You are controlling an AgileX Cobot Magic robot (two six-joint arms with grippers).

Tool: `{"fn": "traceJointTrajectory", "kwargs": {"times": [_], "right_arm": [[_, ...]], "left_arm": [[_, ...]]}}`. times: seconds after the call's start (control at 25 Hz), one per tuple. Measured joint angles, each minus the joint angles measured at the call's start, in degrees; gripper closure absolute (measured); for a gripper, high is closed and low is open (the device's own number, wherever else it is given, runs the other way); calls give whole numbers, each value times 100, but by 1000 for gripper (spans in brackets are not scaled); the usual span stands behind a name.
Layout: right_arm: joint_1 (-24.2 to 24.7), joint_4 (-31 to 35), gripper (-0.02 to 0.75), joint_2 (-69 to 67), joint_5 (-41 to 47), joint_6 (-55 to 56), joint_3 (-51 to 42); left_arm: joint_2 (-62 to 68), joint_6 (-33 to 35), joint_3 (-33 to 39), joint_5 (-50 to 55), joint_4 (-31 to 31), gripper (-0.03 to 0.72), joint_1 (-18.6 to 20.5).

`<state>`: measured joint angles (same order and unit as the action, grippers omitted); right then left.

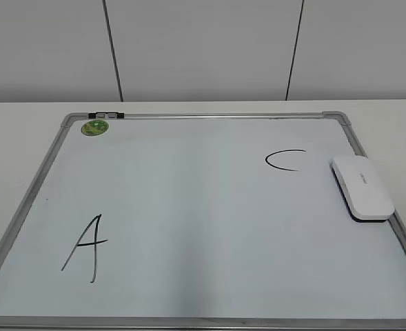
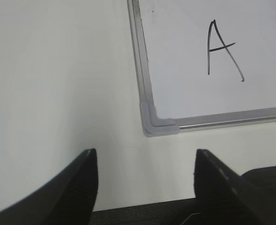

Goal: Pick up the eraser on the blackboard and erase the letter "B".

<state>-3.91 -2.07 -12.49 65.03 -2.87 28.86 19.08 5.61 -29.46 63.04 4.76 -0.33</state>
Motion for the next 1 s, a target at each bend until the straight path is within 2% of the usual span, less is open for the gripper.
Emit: {"fn": "traceJointTrajectory", "kwargs": {"times": [0.6, 1.0], "right_arm": [[0, 0, 146, 13, 0, 0, 0], [0, 4, 146, 495, -4, 0, 0]], "left_arm": [[-38, -13, 0, -1, 0, 218, 0], [-1102, -13, 9, -12, 0, 245, 0]]}}
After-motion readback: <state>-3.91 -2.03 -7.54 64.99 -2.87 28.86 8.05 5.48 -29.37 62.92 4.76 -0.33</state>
